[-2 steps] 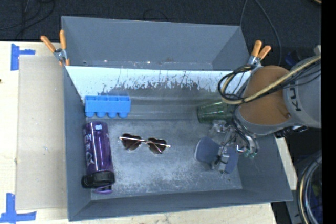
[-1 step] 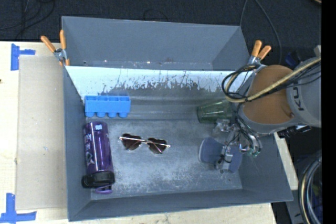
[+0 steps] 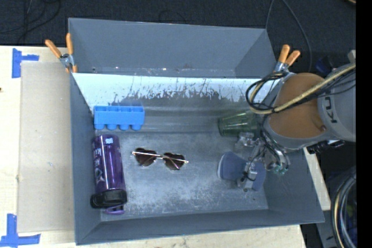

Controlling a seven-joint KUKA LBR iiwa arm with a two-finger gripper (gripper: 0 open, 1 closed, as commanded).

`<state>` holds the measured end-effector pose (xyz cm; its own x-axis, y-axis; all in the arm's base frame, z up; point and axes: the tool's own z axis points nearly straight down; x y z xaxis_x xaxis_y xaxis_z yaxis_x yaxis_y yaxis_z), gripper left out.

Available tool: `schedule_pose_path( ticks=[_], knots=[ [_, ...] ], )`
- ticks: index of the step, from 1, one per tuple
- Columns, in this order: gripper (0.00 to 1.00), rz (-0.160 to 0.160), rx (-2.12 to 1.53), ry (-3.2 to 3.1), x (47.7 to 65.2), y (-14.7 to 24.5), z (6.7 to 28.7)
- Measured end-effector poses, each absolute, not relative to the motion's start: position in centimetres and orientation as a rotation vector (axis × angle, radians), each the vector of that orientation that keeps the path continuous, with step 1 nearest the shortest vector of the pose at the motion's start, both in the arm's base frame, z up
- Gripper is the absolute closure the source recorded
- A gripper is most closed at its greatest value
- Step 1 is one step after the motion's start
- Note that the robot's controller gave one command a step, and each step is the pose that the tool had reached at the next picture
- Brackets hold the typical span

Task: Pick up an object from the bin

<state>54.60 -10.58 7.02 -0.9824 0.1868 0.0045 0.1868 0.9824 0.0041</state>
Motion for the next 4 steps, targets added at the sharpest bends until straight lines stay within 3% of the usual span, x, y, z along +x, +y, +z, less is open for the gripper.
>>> schedule_pose_path(
  ticks=[1,2,3,4],
  knots=[
    [0.00,-0.005,-0.446,-3.105,53.0,-11.1,7.0],
    [1.00,-0.011,0.083,-3.142,52.5,-12.9,7.2],
    [1.00,-0.018,0.291,-3.131,52.3,-13.3,7.2],
    [1.00,-0.020,0.277,-3.124,52.2,-13.2,9.5]
  ],
)
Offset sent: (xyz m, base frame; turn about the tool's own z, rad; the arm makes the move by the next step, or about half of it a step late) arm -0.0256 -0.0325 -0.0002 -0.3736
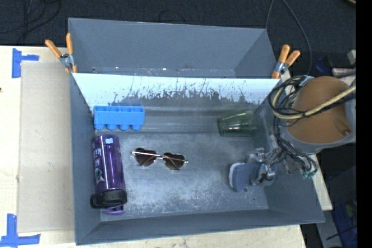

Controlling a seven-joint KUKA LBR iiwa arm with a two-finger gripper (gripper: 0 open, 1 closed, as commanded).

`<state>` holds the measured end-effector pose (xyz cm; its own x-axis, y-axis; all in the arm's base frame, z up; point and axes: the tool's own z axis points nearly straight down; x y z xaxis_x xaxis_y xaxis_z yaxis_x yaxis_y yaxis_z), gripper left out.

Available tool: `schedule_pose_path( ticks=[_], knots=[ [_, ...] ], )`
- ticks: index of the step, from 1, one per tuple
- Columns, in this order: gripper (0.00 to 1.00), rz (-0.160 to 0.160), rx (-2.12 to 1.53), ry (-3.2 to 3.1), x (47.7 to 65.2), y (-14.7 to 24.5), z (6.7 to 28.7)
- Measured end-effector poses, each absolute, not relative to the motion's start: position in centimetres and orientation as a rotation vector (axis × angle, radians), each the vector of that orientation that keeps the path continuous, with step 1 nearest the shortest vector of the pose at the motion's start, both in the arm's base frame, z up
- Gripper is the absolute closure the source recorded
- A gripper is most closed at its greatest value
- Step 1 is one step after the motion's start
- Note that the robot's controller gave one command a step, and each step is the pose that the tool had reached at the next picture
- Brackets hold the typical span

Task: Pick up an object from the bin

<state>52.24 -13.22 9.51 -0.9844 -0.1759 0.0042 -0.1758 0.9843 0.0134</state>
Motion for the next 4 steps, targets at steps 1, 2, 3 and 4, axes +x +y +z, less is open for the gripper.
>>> schedule_pose_path(
  ticks=[1,2,3,4],
  knots=[
    [1.00,-0.020,0.551,-3.088,52.2,-12.3,15.8],
    [1.00,-0.014,0.589,-3.091,52.6,-13.0,15.9],
    [1.00,-0.022,0.283,-3.123,52.5,-13.0,16.0],
    [1.00,-0.024,0.649,-3.068,51.8,-12.5,21.2]
  ],
)
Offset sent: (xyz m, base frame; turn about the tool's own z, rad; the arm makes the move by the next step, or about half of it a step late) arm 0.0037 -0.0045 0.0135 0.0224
